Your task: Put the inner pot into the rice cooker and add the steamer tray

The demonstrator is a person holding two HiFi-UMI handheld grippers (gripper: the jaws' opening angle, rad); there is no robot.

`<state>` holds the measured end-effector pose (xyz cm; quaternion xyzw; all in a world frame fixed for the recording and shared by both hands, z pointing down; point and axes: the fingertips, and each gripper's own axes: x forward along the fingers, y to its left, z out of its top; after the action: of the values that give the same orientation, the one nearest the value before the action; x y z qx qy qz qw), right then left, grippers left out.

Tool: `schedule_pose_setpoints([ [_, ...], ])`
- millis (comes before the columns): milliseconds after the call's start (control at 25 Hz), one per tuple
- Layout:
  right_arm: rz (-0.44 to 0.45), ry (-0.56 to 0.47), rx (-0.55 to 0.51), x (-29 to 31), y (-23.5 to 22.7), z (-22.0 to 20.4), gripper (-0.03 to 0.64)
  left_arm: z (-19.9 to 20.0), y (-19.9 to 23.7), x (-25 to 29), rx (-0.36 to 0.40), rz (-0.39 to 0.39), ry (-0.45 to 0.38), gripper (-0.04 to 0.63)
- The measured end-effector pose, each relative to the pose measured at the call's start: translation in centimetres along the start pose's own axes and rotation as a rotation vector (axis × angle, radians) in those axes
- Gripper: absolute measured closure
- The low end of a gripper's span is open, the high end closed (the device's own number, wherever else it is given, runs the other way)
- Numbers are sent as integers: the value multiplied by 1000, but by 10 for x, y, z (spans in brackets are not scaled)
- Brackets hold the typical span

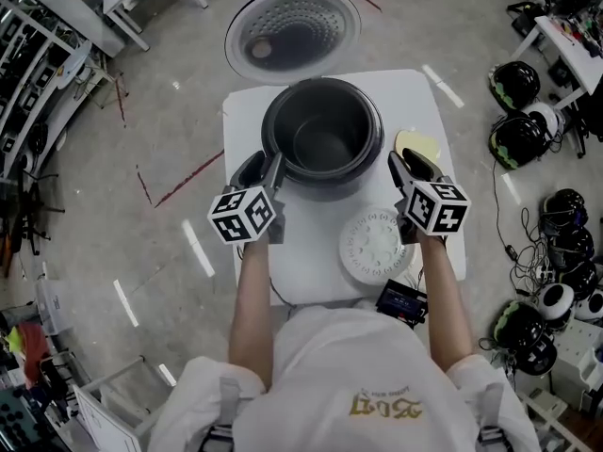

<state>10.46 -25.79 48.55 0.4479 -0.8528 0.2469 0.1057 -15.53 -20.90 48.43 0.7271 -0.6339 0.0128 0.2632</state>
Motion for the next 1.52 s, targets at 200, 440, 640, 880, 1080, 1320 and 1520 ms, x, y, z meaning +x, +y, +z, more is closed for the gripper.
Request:
schedule_pose_setpoints([
  [200, -16, -7, 24, -22, -1, -11, 479, -9, -16, -9, 7, -29, 13, 403],
  [440, -25, -13, 39, -43, 5, -24, 482, -17, -26, -24, 4, -55, 17, 403],
  [640, -46, 6, 45, -57, 6, -42, 482, -31, -33, -35, 21, -69, 38, 403],
  [880, -85, 63, 63, -77, -1, -82, 480, -72, -50, -41, 15, -117, 119, 404],
  [1080, -114, 105, 72, -92, -10, -115, 483, -112, -62, -42, 14, -147, 208, 407],
  [1320, -155, 175, 88, -102, -30, -161, 482, -166, -78, -35, 77, -194, 338, 400],
  [1520, -184, 218, 108, -109, -45, -185, 480, -204, -95, -32, 67, -264, 443, 380],
])
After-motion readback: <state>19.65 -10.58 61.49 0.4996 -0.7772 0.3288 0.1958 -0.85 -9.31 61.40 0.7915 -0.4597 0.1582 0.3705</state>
